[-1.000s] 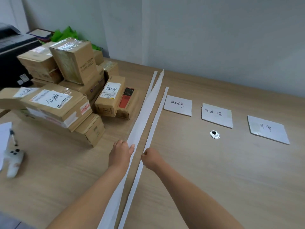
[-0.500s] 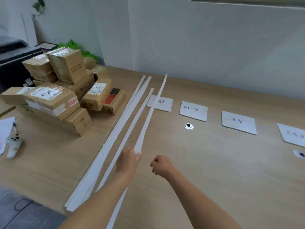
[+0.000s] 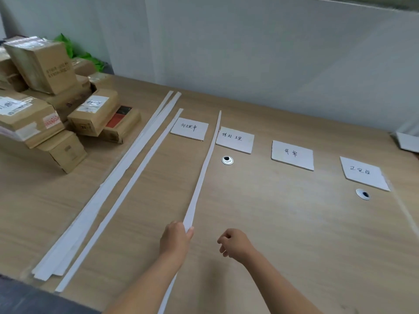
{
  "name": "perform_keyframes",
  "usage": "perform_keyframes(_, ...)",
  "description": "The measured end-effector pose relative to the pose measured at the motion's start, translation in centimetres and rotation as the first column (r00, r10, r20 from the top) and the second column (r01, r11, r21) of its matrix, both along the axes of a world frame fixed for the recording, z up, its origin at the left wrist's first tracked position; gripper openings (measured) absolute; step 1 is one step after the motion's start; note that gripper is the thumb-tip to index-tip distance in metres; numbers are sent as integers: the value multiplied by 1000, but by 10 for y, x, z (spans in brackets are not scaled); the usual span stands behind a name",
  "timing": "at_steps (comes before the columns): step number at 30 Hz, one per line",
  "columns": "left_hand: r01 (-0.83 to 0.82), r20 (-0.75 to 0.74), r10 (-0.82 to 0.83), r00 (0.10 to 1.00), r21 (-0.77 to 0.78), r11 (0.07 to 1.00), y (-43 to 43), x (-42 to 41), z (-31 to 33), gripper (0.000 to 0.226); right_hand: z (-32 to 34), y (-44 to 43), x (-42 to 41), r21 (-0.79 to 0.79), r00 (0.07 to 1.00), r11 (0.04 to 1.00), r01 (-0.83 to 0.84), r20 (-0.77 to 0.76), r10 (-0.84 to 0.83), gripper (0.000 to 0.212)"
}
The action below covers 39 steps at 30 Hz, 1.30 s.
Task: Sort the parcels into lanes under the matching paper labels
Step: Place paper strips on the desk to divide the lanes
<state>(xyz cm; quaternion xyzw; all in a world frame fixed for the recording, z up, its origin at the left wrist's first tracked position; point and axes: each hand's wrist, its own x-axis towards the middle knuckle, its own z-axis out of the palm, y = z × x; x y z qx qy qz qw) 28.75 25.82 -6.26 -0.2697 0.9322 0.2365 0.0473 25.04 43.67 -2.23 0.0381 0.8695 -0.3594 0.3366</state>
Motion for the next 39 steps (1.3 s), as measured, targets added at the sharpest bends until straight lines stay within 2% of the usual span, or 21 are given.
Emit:
perform_keyframes(6, -95, -2, 95, 995, -39, 995, 6, -20, -15, 34, -16, -7, -1, -61, 998, 998, -30, 45, 33, 21)
perform_keyframes(18, -128, 29, 129, 991, -43, 991, 2, -30, -34, 44, -35, -20, 8, -126, 997, 991, -46, 63, 54, 20)
perform_keyframes(22, -94, 42, 97, 994, -55, 994, -3, -15, -37, 42, -31, -22, 7, -83, 996, 995, -50, 63, 55, 19)
perform_keyframes(29, -18, 77, 22, 997, -57, 998, -10, -19, -38, 38, -18, -47, 6, -148, 995, 987, -66, 60, 76, 24)
perform_keyframes(34, 5, 71, -1, 997, -56, 998, -14, -29, -37, 39, -18, -54, 9, -260, 991, 964, 54, 133, -20, 23)
perform_keyframes(39, 37, 54, -35, 998, -47, 998, -19, -36, -37, 41, -14, -56, 13, -241, 988, 965, 98, 142, -65, 24)
